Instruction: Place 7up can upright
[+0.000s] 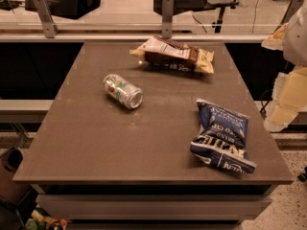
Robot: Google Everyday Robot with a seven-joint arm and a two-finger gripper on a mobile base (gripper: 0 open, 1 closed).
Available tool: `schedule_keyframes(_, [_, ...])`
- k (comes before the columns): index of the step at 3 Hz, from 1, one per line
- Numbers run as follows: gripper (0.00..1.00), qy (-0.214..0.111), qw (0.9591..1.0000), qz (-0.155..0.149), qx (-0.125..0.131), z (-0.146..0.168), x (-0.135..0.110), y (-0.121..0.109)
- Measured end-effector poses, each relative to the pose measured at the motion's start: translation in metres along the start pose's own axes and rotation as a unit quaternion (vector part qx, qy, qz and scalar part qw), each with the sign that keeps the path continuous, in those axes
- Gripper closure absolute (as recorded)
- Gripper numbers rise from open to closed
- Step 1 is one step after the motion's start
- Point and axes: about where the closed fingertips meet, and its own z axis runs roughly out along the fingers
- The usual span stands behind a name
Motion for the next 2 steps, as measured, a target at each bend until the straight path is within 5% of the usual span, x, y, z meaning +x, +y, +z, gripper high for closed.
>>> schedule_keyframes(2, [0.0,-0.014,0.9997,0.014,0.014,0.0076,-0.0072,-0.0078])
